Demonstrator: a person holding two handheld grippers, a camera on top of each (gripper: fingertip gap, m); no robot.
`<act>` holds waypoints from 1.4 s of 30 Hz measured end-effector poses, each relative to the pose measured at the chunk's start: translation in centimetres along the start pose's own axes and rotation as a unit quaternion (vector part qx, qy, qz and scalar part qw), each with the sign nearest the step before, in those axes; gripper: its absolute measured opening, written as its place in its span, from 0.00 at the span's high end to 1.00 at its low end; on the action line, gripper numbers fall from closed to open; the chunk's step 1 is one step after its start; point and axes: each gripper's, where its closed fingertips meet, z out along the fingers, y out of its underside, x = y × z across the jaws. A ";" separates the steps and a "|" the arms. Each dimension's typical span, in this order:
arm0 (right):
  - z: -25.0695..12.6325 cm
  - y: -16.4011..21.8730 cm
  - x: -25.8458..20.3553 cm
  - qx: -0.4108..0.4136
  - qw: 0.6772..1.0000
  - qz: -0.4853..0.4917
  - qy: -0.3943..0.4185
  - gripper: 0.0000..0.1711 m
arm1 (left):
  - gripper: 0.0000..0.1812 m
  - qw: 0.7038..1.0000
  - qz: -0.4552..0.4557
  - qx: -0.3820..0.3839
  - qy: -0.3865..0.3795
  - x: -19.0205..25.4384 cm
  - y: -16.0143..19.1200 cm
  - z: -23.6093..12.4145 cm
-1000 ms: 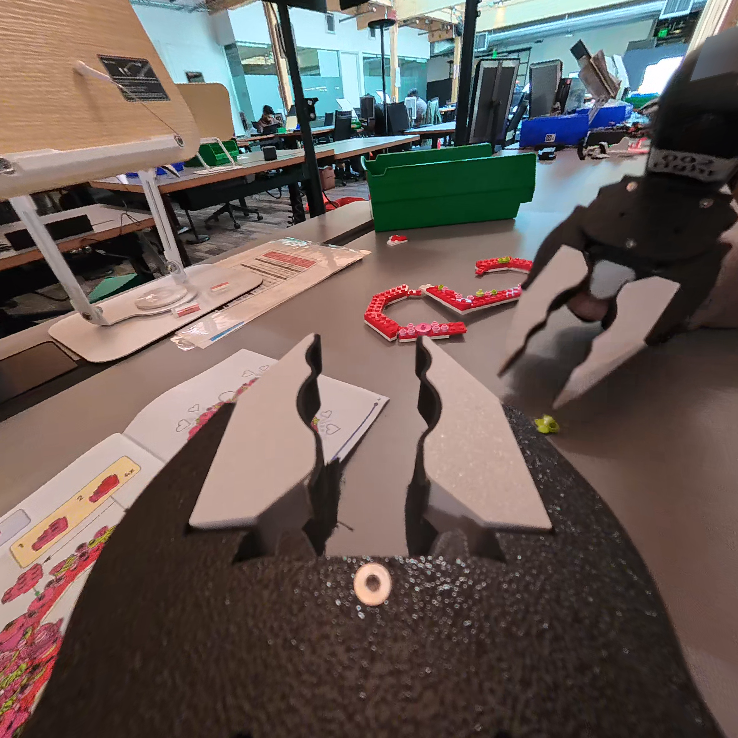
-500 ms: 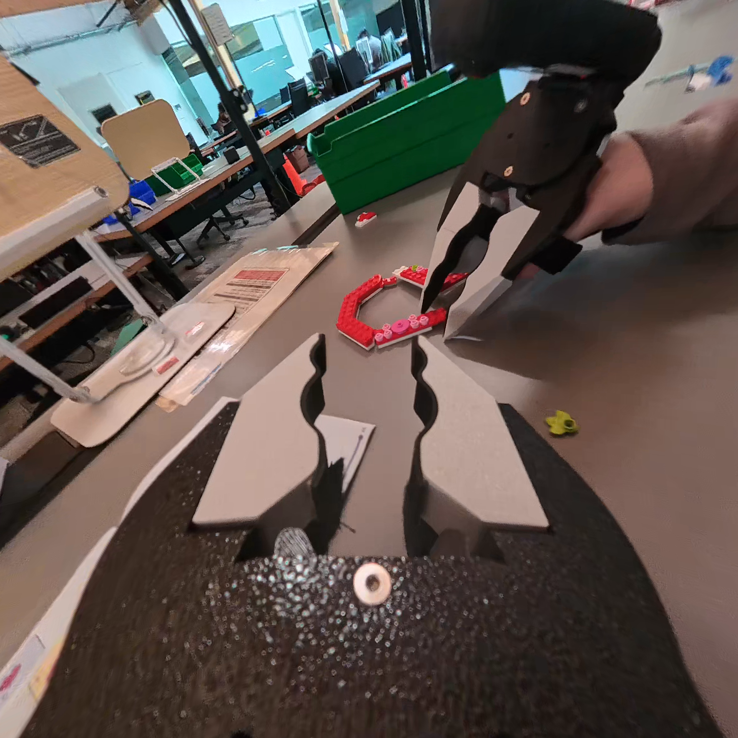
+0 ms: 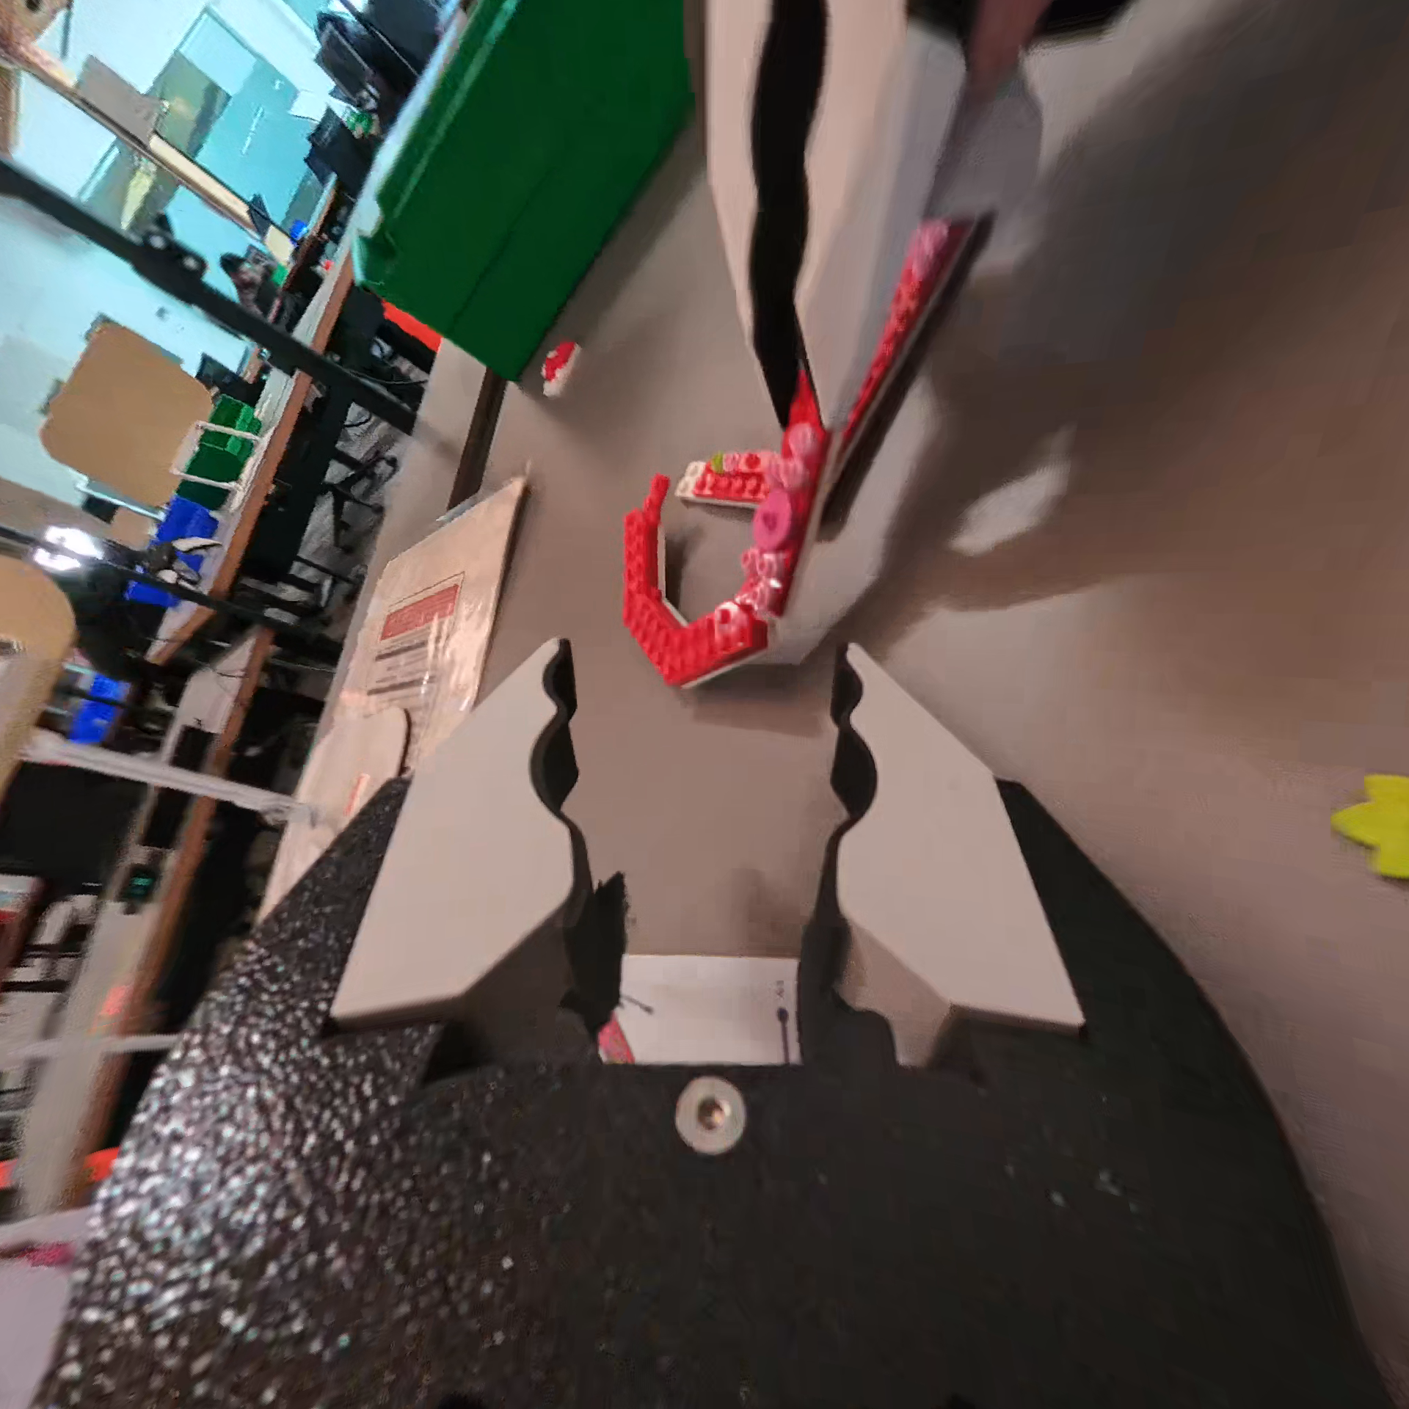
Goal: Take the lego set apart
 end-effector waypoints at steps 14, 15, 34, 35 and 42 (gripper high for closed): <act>-1.6 -2.1 -0.7 0.026 0.957 -0.265 0.115 0.74 | 0.95 0.992 0.117 -0.037 -0.039 -0.1 -1.3 2.0; -1.1 -1.8 -0.5 0.002 0.944 -0.297 0.142 0.74 | 0.95 0.992 0.115 -0.038 -0.036 -0.1 -1.2 2.0; -1.8 -1.2 -1.4 -0.029 0.895 -0.413 0.168 0.97 | 0.95 0.994 0.101 -0.023 0.037 0.4 -0.8 0.5; -1.7 -1.1 -1.5 -0.032 0.895 -0.415 0.162 0.98 | 0.95 0.992 0.115 -0.023 0.037 0.5 -0.7 0.4; -2.1 -1.4 -1.1 -0.016 0.915 -0.371 0.156 0.98 | 0.95 0.979 0.199 -0.042 0.029 1.3 -0.9 0.4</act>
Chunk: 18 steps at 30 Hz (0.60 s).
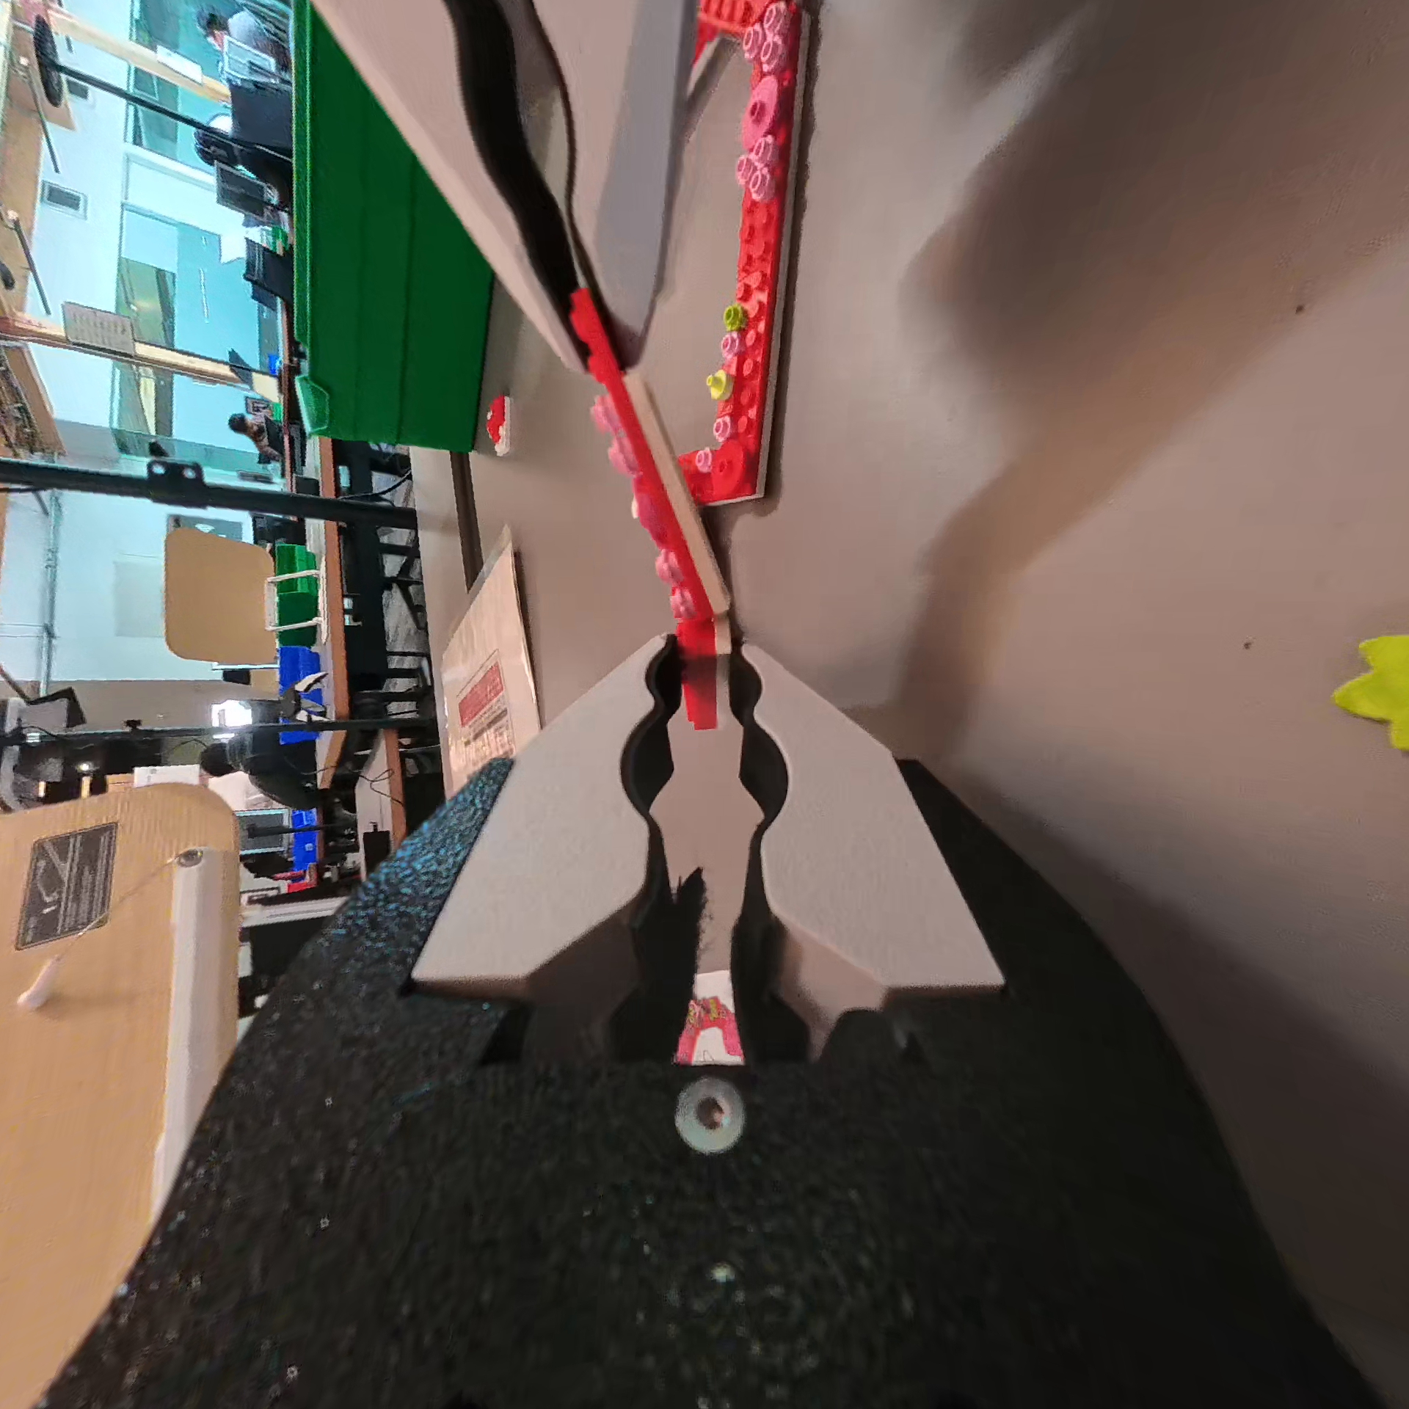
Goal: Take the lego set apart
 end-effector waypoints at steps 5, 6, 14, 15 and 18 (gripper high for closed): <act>0.1 0.3 -0.4 0.002 1.000 0.017 -0.023 0.98 | 0.95 0.999 -0.038 -0.004 -0.011 -0.3 0.2 0.2; 0.2 0.4 -0.6 0.003 1.000 0.013 -0.027 0.98 | 0.95 0.998 -0.059 0.000 -0.010 -0.4 0.3 0.3; -0.1 0.3 2.2 0.034 0.992 0.118 0.025 0.67 | 0.95 0.956 -0.288 0.044 -0.019 -3.7 1.2 -0.8; -0.1 0.0 2.2 0.039 0.991 0.123 0.027 0.69 | 0.95 0.945 -0.320 0.059 -0.020 -4.2 1.2 -1.0; 0.3 -0.3 1.2 0.041 0.990 0.135 -0.005 0.71 | 0.95 0.898 -0.426 0.106 -0.005 -5.3 1.3 -1.6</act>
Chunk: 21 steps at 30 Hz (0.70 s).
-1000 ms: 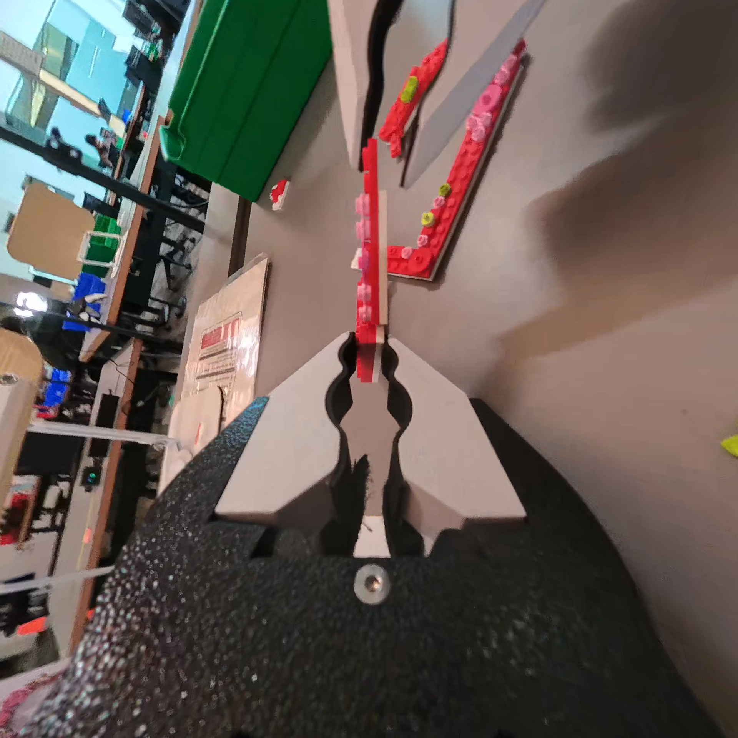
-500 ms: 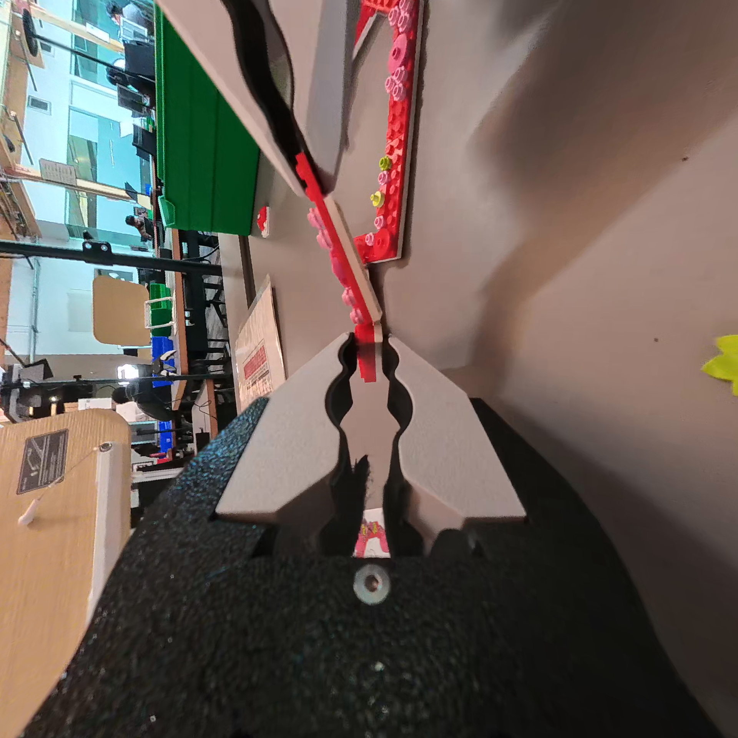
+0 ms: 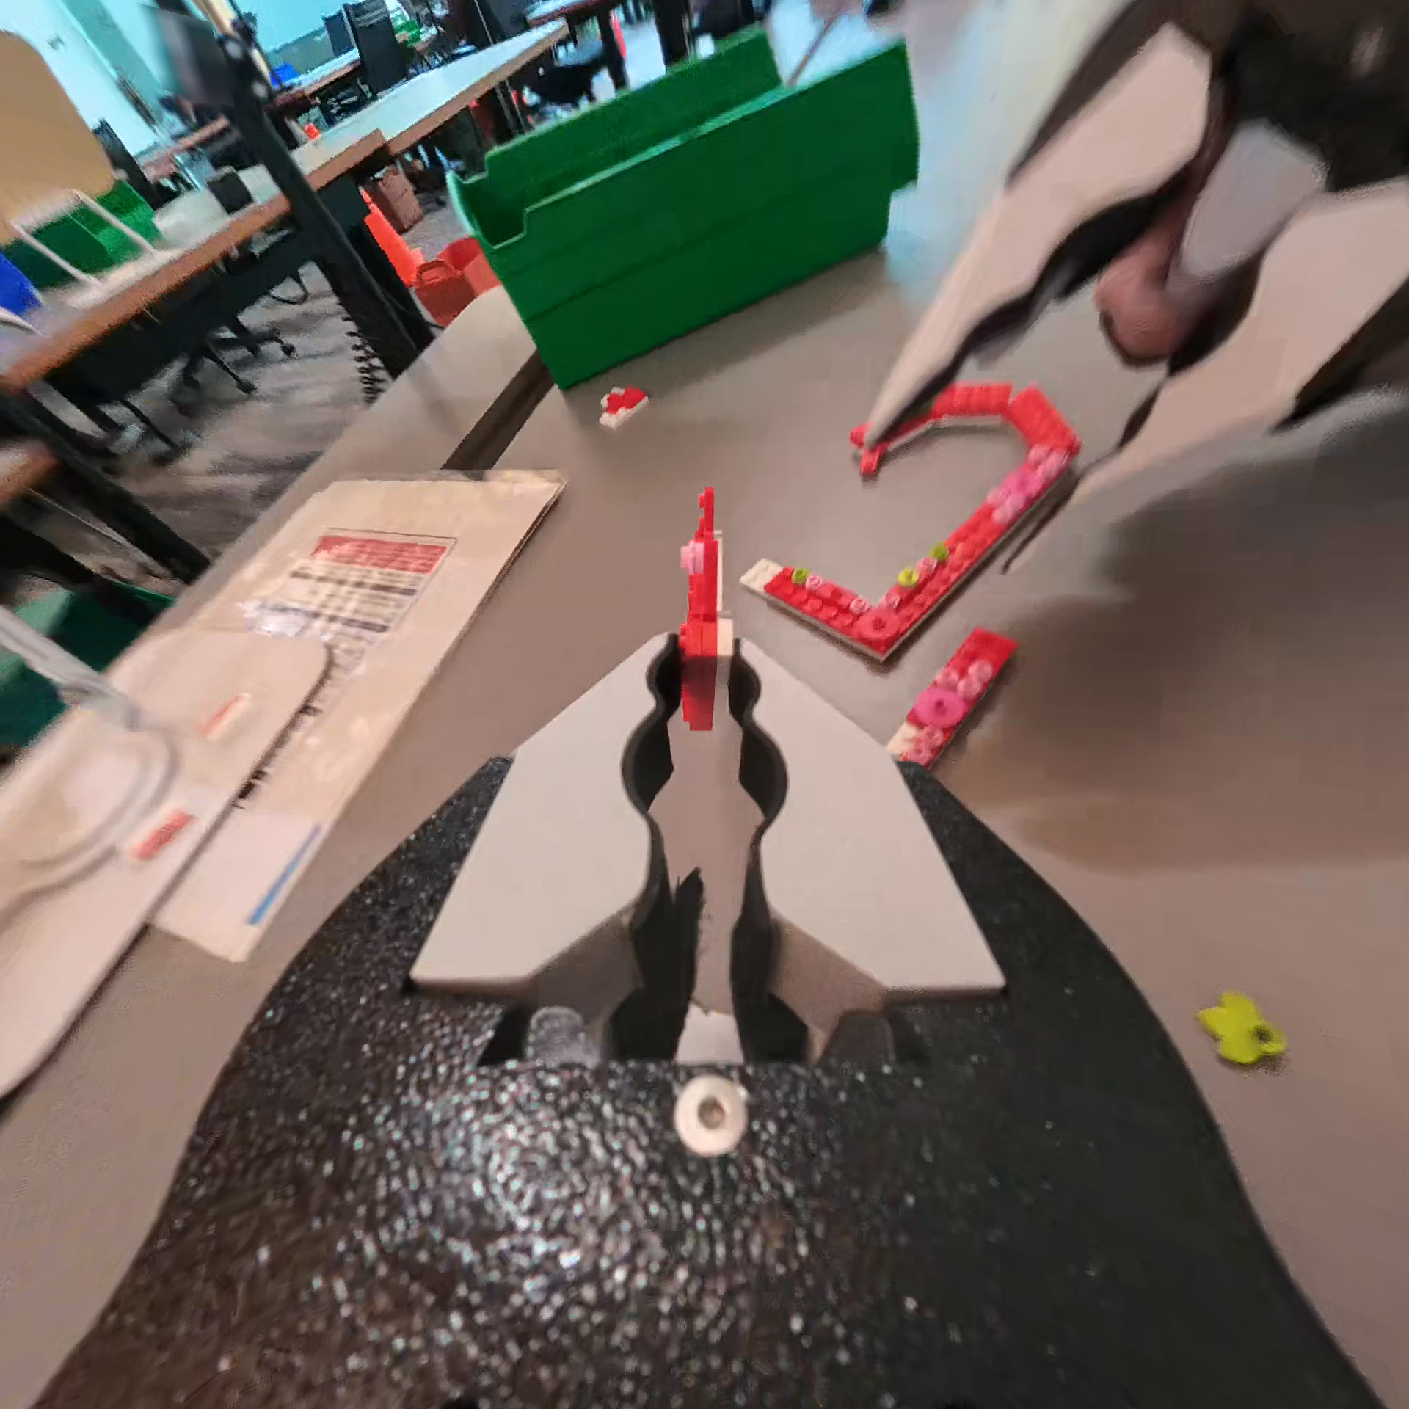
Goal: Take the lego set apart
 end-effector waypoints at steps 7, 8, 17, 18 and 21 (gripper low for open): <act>1.4 2.5 -2.8 -0.066 0.994 0.027 -0.086 0.77 | 0.95 0.991 -0.128 0.023 0.040 -1.0 0.5 -0.5; 1.5 3.2 -3.5 -0.085 0.990 0.035 -0.109 0.79 | 0.95 0.992 -0.121 0.014 0.029 -1.3 0.9 -0.5; 1.7 5.7 -4.9 -0.152 0.971 0.088 -0.159 0.87 | 0.94 0.995 0.038 -0.096 0.015 0.1 4.0 0.5; 1.7 5.7 -4.9 -0.151 0.972 0.083 -0.159 0.89 | 0.89 0.994 0.029 -0.104 0.032 0.6 4.2 0.5; 1.6 5.7 -4.4 -0.146 0.980 0.023 -0.136 0.91 | 0.76 0.992 -0.012 -0.105 0.074 1.5 4.3 0.6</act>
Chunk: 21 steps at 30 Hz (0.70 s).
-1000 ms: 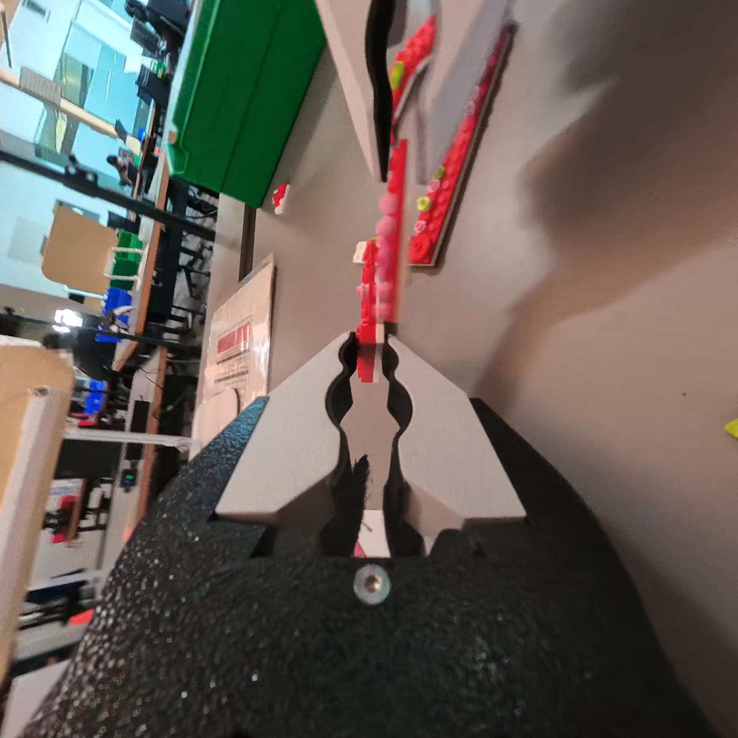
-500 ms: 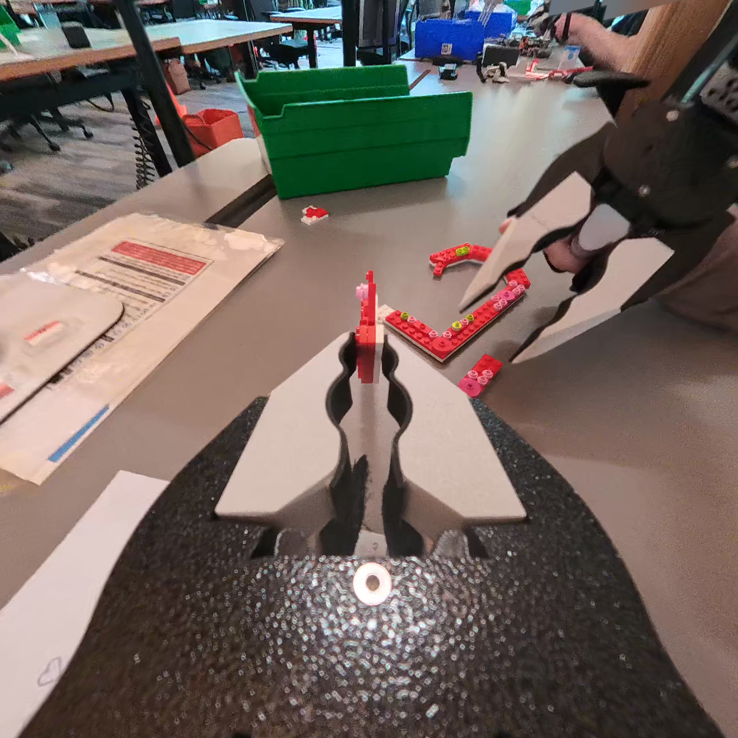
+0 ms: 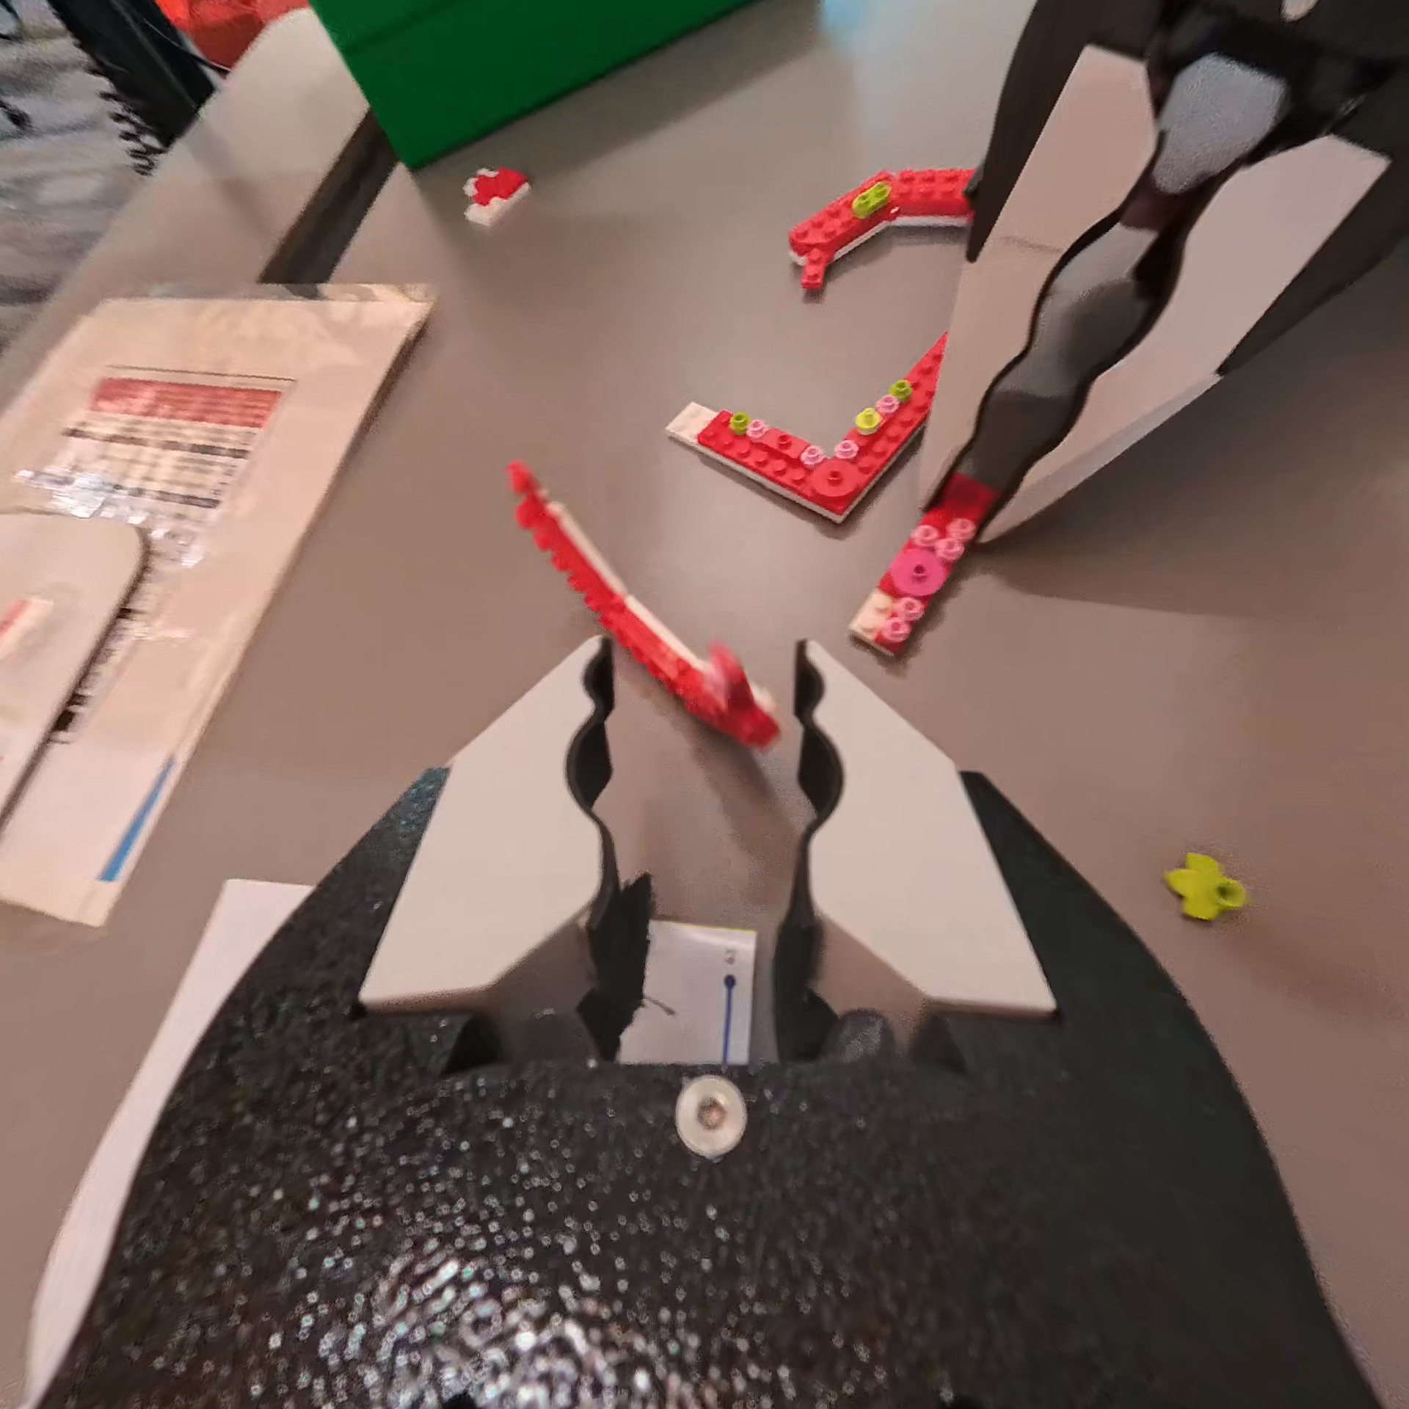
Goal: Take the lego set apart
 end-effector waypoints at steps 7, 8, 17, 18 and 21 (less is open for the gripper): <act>-2.7 -3.4 0.8 0.078 0.941 -0.287 0.162 0.91 | 0.77 0.976 -0.070 0.135 0.155 3.4 -4.0 -2.6; -3.0 -3.8 0.7 0.081 0.924 -0.325 0.185 0.91 | 0.78 0.972 -0.081 0.140 0.173 3.8 -4.2 -2.7; -3.1 -5.1 -0.1 0.069 0.855 -0.445 0.258 0.91 | 0.98 0.941 -0.153 0.085 0.290 7.0 -2.9 -1.8; -3.0 -5.2 -0.1 0.071 0.862 -0.433 0.256 0.91 | 0.99 0.949 -0.142 0.088 0.268 6.5 -2.8 -1.7; -2.2 -4.8 0.2 0.059 0.920 -0.323 0.213 0.84 | 0.99 0.976 -0.070 0.077 0.193 5.3 -2.2 -1.3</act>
